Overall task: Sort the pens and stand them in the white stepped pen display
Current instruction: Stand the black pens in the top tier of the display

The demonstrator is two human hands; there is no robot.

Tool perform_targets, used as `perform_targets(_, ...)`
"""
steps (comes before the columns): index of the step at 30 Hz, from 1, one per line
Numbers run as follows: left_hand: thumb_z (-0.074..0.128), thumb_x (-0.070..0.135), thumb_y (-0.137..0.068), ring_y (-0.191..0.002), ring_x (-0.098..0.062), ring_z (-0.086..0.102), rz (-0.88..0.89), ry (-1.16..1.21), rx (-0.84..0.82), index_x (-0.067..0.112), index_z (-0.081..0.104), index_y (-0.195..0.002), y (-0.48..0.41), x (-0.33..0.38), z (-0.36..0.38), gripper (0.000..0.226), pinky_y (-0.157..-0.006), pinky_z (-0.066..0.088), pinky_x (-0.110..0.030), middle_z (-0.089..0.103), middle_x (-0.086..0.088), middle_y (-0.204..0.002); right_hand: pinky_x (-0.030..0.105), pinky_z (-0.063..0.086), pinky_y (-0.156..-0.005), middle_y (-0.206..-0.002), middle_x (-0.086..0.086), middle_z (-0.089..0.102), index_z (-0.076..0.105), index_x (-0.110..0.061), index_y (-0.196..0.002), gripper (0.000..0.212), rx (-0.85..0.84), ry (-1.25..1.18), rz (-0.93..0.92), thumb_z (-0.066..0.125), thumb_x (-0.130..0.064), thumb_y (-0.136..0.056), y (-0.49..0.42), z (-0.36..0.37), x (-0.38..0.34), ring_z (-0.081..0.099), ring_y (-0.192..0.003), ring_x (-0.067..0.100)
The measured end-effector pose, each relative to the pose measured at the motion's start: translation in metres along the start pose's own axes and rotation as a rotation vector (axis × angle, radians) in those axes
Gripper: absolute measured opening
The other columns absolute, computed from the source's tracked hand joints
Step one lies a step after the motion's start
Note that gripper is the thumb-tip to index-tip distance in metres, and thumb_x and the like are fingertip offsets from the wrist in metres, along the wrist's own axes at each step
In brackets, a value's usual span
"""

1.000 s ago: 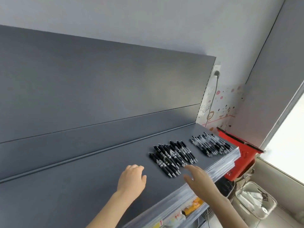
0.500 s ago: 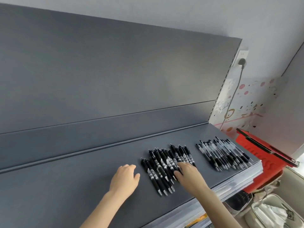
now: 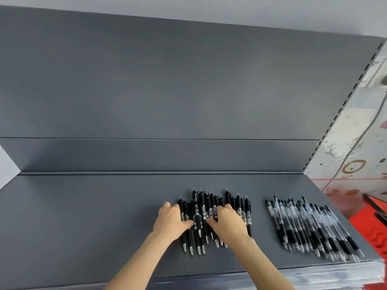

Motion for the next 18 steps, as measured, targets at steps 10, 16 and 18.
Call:
perform_targets(10, 0.045, 0.005, -0.091, -0.110, -0.026, 0.044, -0.088, -0.248, 0.016, 0.006, 0.043, -0.121, -0.003, 0.003, 0.004, 0.030, -0.077, 0.041, -0.029, 0.039, -0.010, -0.123, 0.023, 0.019, -0.042, -0.058, -0.001, 0.030, 0.022, -0.014, -0.059, 0.036, -0.012, -0.115, 0.107, 0.052, -0.007, -0.078, -0.008, -0.006, 0.002, 0.024, -0.048, 0.014)
perform_targets(16, 0.036, -0.002, -0.090, -0.076, -0.021, 0.044, -0.039, -0.051, 0.062, 0.009, 0.043, -0.083, -0.003, -0.014, -0.011, 0.015, -0.064, 0.036, -0.026, 0.045, -0.002, -0.082, 0.023, 0.019, -0.044, -0.057, 0.001, 0.031, 0.026, -0.013, -0.061, 0.034, -0.025, -0.507, 0.167, 0.050, -0.009, -0.084, -0.012, -0.007, 0.017, 0.023, -0.047, 0.014)
perform_targets(18, 0.036, -0.001, -0.089, -0.068, -0.019, 0.044, -0.048, 0.170, 0.066, 0.013, 0.033, -0.070, -0.003, -0.021, -0.017, 0.024, -0.060, 0.036, -0.025, 0.042, 0.000, -0.071, 0.021, 0.026, -0.043, -0.063, 0.008, 0.045, 0.040, -0.010, -0.066, 0.023, -0.084, -0.750, 0.184, 0.050, -0.007, -0.086, -0.008, -0.011, 0.021, 0.032, -0.045, 0.014)
Point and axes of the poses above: each hand's wrist, its own y-axis away from the middle knuckle, its own z-axis out of the palm, x = y × z, the point moved 2 cm from there along -y, towards the middle knuckle
